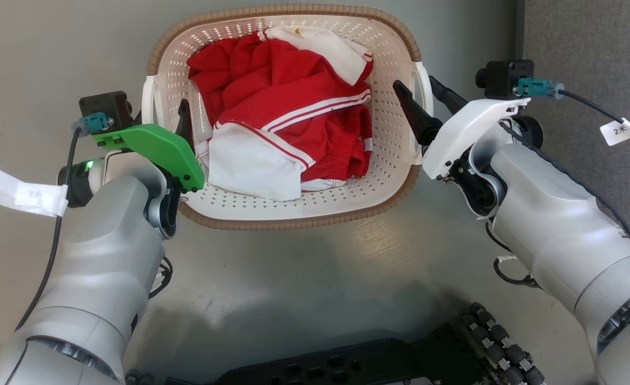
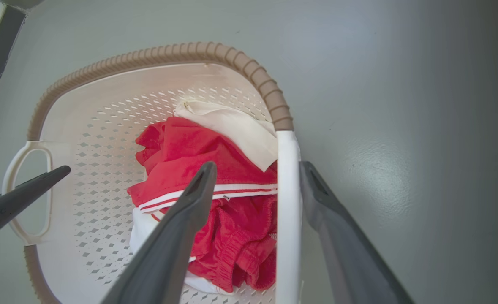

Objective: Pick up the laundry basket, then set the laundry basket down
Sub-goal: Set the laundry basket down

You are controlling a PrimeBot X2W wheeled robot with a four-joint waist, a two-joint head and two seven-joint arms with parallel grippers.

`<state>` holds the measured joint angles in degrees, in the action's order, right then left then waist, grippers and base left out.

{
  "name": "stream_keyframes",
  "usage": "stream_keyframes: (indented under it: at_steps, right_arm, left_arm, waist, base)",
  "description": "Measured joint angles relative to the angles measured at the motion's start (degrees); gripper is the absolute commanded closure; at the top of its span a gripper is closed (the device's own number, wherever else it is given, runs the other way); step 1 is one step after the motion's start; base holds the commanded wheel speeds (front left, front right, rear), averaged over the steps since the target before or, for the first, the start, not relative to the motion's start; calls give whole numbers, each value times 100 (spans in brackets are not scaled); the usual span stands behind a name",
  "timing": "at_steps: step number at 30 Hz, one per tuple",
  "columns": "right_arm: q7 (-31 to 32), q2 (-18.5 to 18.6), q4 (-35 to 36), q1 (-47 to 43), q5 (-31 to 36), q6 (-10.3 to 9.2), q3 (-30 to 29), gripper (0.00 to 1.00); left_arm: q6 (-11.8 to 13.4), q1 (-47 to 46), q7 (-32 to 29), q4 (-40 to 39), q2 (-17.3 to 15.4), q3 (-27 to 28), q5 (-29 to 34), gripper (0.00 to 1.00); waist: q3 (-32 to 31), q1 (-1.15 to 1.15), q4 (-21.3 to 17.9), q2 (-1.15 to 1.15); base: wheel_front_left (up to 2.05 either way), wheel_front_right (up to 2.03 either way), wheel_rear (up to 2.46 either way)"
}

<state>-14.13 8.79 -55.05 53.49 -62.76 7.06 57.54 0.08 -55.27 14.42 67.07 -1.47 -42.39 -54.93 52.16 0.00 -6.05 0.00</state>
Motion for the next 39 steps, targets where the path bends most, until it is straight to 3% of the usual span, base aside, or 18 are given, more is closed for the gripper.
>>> stream_keyframes:
  at_steps: [10, 17, 26, 39]
  right_arm:
    - [-20, -47, -165, -36, -76, 0, -16, 0]
    - [-21, 29, -152, -124, -83, 0, -411, 0]
    - [-21, 256, 198, -387, 129, 0, -970, 0]
    - [-22, 555, 1071, -879, 966, 0, -1861, 0]
  left_arm:
    - [-2, 28, 0, 76, -36, 59, 211, 0]
    - [-43, 311, 0, -4, -146, 124, 330, 0]
    - [-170, 493, 0, -578, -145, 356, 558, 0]
    - [-261, 1012, 0, -1759, -282, 1001, 1070, 0]
  waist:
    - [-303, 0, -33, 0]
    - [-708, 0, -88, 0]
    - [-1386, 0, -140, 0]
    - [-2444, 0, -79, 0]
  base:
    - [0, 0, 0]
    - [0, 0, 0]
    - [0, 0, 0]
    - [0, 0, 0]
